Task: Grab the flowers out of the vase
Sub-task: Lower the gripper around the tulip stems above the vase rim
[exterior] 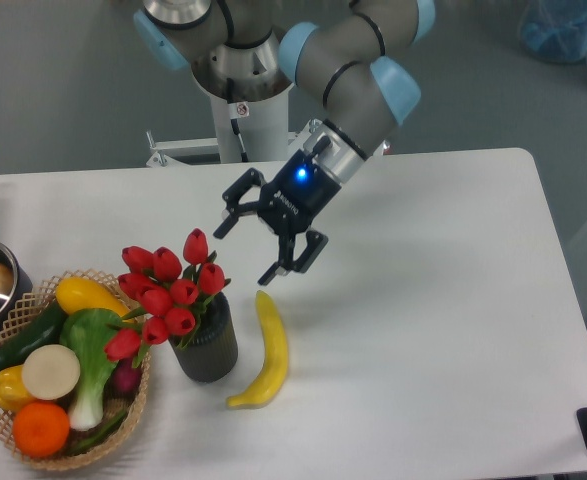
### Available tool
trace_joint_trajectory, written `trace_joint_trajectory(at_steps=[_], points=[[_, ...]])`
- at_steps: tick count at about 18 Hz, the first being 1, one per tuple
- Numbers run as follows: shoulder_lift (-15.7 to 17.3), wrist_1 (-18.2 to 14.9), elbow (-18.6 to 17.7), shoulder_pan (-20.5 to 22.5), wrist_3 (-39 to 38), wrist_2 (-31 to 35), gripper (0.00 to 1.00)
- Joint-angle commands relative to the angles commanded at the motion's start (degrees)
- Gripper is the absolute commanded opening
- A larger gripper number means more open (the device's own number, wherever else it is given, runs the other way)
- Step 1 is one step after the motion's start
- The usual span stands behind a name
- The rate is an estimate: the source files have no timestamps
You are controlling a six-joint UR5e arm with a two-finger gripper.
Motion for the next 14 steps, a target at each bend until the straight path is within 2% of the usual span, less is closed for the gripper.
trace_joint_trajectory(at_steps=[10,14], points=[[-5.27,0.7,5.89,-3.95,-0.26,-0.09,1.0],[-6.42,0.7,6.24,-5.27,-0.53,-0.09,1.0]])
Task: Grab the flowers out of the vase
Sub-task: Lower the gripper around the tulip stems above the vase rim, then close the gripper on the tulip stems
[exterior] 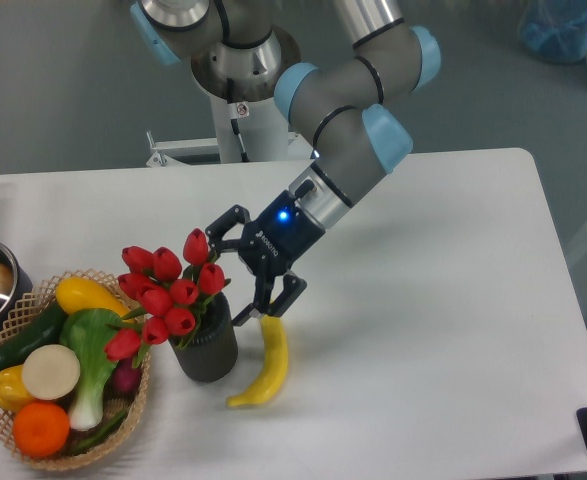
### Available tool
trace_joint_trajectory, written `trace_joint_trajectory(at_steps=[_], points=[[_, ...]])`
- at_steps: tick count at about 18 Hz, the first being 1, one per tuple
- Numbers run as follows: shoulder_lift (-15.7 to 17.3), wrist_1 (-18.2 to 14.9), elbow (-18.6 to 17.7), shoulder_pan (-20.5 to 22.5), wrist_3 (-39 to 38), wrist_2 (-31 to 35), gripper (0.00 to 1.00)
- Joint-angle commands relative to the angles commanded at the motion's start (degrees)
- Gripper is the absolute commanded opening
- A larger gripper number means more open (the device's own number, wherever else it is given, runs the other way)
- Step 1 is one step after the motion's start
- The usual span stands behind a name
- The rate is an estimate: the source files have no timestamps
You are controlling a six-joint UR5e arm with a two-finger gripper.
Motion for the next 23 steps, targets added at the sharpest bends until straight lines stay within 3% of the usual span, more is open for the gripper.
trace_joint_trajectory(at_steps=[16,18,20,23], points=[[-1.23,-0.09,0.7,-1.67,-2.02,-1.49,1.0],[-1.23,-0.09,0.7,-1.94,-2.11,-1.49,0.95],[-1.23,0.0,0.7,-2.03,-2.81,-1.84,0.79],[-1.32,0.0,0.79,-2.03,-2.81,-2.29,0.74]])
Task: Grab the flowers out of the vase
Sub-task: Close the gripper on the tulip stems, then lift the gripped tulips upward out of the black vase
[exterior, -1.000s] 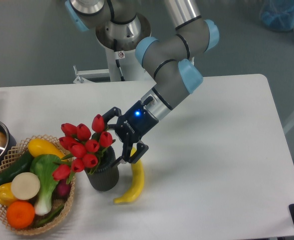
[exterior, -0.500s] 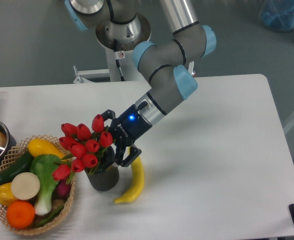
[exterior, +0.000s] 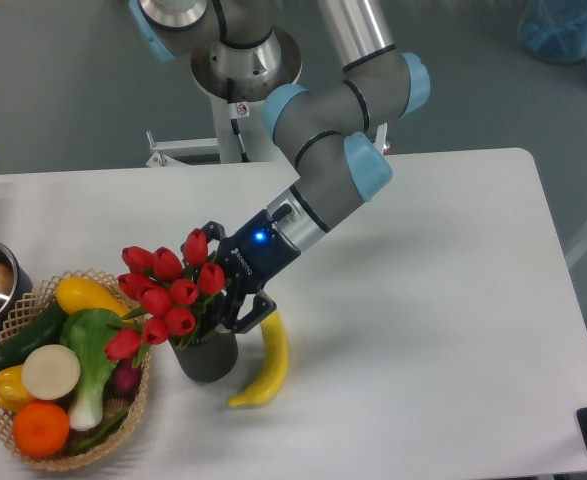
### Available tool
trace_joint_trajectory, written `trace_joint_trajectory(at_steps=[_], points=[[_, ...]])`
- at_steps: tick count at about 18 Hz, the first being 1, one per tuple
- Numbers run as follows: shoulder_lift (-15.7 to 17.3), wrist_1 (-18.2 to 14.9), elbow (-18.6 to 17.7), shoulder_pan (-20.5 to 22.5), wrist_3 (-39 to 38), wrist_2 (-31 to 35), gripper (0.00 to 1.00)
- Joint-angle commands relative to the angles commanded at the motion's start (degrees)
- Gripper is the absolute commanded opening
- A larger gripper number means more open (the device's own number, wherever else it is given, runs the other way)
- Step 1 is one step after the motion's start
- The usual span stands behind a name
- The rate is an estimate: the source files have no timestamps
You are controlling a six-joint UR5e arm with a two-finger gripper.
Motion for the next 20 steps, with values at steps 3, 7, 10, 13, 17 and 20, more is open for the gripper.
trace_joint_trajectory(at_steps=[3,7,10,13,17,20], points=[[0.0,0.0,0.0,0.09,0.09,-0.09,0.71],[-0.09,0.0,0.0,0.09,0.09,-1.05,0.61],[0.09,0.0,-0.09,0.18,0.09,-1.05,0.54],[0.09,0.0,-0.09,0.26,0.09,-1.05,0.54],[0.18,-0.09,-0.09,0.88,-0.09,-2.89,0.54],[0.35,-0.09,-0.26,0.97,-0.61,-4.48,0.54]])
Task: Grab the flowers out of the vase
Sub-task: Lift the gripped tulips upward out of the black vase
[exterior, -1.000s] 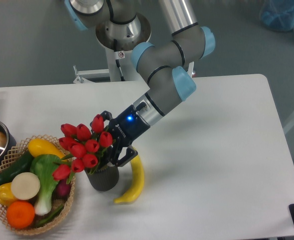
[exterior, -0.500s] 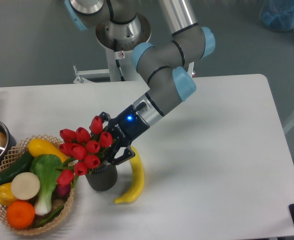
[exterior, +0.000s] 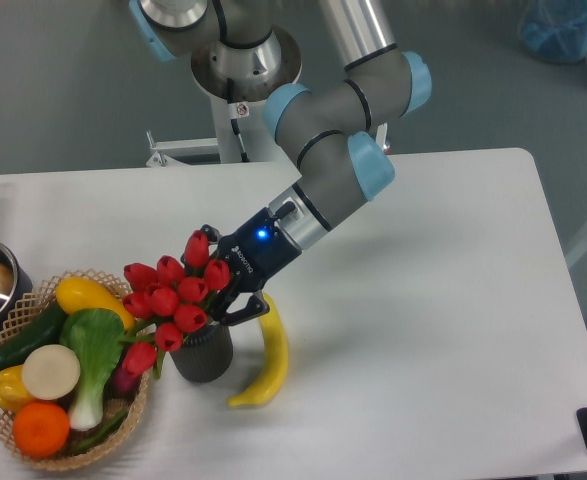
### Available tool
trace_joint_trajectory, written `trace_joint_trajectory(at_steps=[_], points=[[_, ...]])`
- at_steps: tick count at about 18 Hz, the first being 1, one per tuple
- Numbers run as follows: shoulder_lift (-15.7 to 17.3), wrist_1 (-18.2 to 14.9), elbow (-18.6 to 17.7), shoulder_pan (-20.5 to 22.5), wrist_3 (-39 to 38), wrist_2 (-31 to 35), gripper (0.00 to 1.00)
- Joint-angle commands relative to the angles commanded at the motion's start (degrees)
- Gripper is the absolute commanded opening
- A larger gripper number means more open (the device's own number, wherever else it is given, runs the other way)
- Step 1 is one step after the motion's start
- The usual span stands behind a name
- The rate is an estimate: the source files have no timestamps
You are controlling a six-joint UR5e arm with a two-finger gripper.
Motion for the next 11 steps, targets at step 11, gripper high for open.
trace_joint_trajectory(at_steps=[11], points=[[4.39,0.0,1.32,2.81,-7.55,-2.81,0.54]])
